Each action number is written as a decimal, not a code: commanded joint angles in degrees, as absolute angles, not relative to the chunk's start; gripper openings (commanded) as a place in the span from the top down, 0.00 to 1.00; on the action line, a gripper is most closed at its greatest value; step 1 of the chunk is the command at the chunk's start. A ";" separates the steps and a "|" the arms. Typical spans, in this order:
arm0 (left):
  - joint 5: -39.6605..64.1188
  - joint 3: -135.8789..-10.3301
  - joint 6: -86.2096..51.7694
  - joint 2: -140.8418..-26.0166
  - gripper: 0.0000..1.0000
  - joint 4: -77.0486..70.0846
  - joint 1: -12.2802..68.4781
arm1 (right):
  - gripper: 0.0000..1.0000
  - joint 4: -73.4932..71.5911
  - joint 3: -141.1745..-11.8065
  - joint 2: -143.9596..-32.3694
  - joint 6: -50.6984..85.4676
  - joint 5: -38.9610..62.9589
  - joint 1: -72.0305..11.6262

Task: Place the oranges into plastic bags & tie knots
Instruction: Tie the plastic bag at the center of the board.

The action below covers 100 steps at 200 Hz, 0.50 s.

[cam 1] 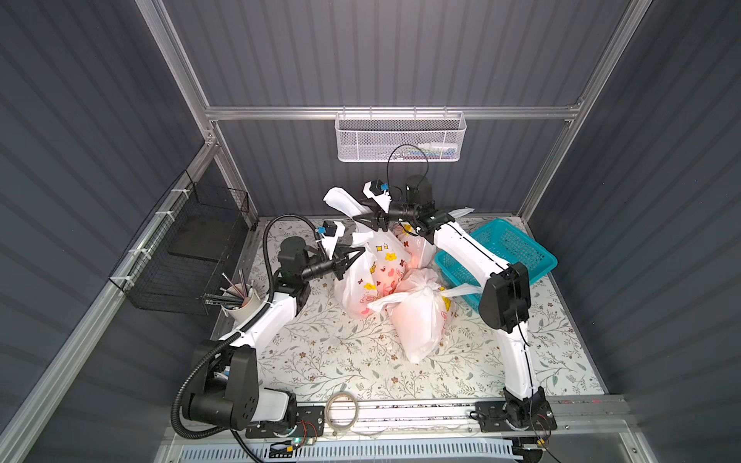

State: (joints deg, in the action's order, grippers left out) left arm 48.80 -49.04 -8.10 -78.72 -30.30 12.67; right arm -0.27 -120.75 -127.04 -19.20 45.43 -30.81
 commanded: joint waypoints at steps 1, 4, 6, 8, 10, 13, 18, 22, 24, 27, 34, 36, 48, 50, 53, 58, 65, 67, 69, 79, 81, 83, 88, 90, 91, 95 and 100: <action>47.81 -48.99 -7.11 -75.50 1.00 -27.72 11.39 | 0.74 -4.25 -116.94 -123.75 -17.91 44.64 -30.35; 47.74 -48.92 -7.16 -75.19 1.00 -27.54 11.18 | 0.78 -4.99 -115.89 -123.00 -17.69 44.77 -30.23; 47.66 -48.88 -7.26 -75.00 1.00 -27.38 11.03 | 0.81 -5.38 -115.35 -122.49 -17.56 44.85 -30.17; 47.53 -48.83 -7.35 -74.85 1.00 -27.30 10.87 | 0.84 -5.85 -114.71 -122.18 -17.35 45.01 -30.00; 47.48 -48.83 -7.44 -74.63 1.00 -27.22 10.74 | 0.87 -6.30 -114.06 -121.64 -17.08 45.18 -29.89; 47.34 -48.68 -7.54 -74.38 1.00 -26.90 10.52 | 0.90 -6.94 -113.18 -120.97 -16.68 45.38 -29.67; 47.36 -48.67 -7.56 -73.84 1.00 -26.13 10.05 | 0.96 -8.07 -111.68 -119.83 -15.93 45.79 -29.27; 47.45 -48.67 -7.48 -73.48 1.00 -25.47 9.67 | 0.99 -8.93 -110.44 -118.91 -15.22 46.23 -29.04; 47.52 -48.56 -7.47 -73.34 1.00 -25.24 9.45 | 1.00 -9.37 -109.83 -118.45 -14.86 46.45 -28.81; 47.59 -48.52 -7.50 -73.04 1.00 -25.02 9.15 | 1.00 -10.07 -108.87 -117.73 -14.33 46.82 -28.55; 47.64 -48.19 -7.81 -72.38 1.00 -24.39 8.44 | 1.00 -11.49 -106.53 -115.93 -13.19 47.78 -27.82; 47.64 -48.21 -7.78 -72.19 1.00 -24.16 8.24 | 1.00 -11.99 -105.87 -115.40 -13.01 47.98 -27.61; 47.72 -47.98 -7.87 -71.08 1.00 -22.41 6.74 | 1.00 -14.58 -100.94 -111.85 -12.01 49.22 -26.67; 47.68 -47.94 -7.90 -70.92 1.00 -22.13 6.56 | 1.00 -14.79 -100.10 -111.24 -11.97 49.39 -26.53; 47.58 -47.83 -7.91 -70.63 1.00 -21.65 6.10 | 1.00 -15.26 -98.94 -110.29 -12.02 49.64 -26.42; 47.36 -47.90 -7.90 -70.24 1.00 -20.70 5.42 | 1.00 -15.89 -96.84 -108.71 -12.12 49.97 -26.00; 47.54 -48.00 -7.68 -69.75 1.00 -19.17 4.55 | 1.00 -16.81 -93.57 -106.34 -12.32 50.33 -25.48; 47.61 -47.99 -7.61 -69.60 1.00 -18.85 4.26 | 1.00 -17.12 -92.65 -105.60 -12.37 50.53 -25.31; 47.67 -48.01 -7.57 -69.50 1.00 -18.56 4.05 | 1.00 -17.42 -91.83 -105.00 -12.39 50.71 -25.11; 47.51 -48.26 -7.09 -68.99 1.00 -16.66 3.08 | 1.00 -19.07 -87.14 -101.64 -12.16 51.89 -24.21; 47.52 -48.32 -6.94 -68.86 1.00 -16.23 2.90 | 1.00 -19.42 -86.10 -100.93 -12.07 52.21 -24.00; 47.54 -48.40 -6.83 -68.83 1.00 -15.90 2.72 | 1.00 -19.84 -85.11 -100.27 -11.98 52.56 -23.75; 47.61 -48.56 -6.62 -68.67 1.00 -15.19 2.41 | 1.00 -20.68 -82.88 -98.73 -11.74 53.35 -23.31; 47.63 -48.68 -6.49 -68.58 1.00 -14.83 2.27 | 1.00 -20.90 -82.33 -98.25 -11.75 53.66 -23.05; 47.59 -48.69 -6.45 -68.57 1.00 -14.67 2.24 | 1.00 -21.00 -82.33 -97.47 -11.72 53.77 -22.95; 47.57 -48.90 -6.19 -68.59 1.00 -14.06 2.08 | 1.00 -21.17 -80.47 -96.21 -11.80 54.30 -22.64; 47.55 -49.19 -5.94 -68.62 1.00 -13.15 1.90 | 1.00 -21.14 -78.59 -94.65 -12.05 54.62 -22.13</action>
State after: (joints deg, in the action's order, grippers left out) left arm 47.51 -49.01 -7.86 -69.69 -19.00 3.16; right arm -15.79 -85.36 -100.53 -13.06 50.24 -23.55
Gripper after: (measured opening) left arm 0.049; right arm 0.049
